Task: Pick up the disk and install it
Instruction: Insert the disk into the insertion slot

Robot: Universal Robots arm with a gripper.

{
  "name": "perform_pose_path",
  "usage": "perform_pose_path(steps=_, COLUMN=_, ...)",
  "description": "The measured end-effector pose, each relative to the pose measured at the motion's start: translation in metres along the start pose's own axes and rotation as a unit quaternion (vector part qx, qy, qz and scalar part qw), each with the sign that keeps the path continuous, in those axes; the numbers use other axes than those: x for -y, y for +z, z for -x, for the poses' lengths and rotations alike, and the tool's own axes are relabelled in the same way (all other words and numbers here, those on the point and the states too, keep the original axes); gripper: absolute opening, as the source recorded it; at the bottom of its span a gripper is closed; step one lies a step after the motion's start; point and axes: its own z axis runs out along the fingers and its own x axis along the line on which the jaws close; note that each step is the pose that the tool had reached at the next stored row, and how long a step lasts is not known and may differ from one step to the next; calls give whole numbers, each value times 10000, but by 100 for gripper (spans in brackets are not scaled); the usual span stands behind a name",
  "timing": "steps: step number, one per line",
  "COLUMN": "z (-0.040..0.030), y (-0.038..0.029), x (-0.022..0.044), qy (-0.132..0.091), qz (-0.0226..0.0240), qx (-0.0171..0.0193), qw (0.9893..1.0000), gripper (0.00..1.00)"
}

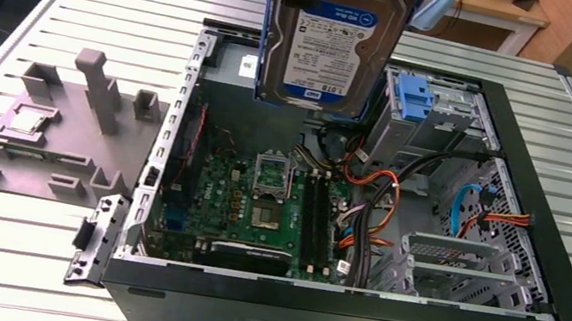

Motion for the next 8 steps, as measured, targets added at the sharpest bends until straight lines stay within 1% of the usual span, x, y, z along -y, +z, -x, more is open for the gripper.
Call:
perform_pose_path(steps=4, z=-3, y=0, x=6, qy=-1, qz=0, qx=-1, qw=10000, gripper=36)
perform_pose_path(steps=8, z=-1, y=0, x=64, qy=0, qz=0, qx=-1, qw=10000, gripper=36)
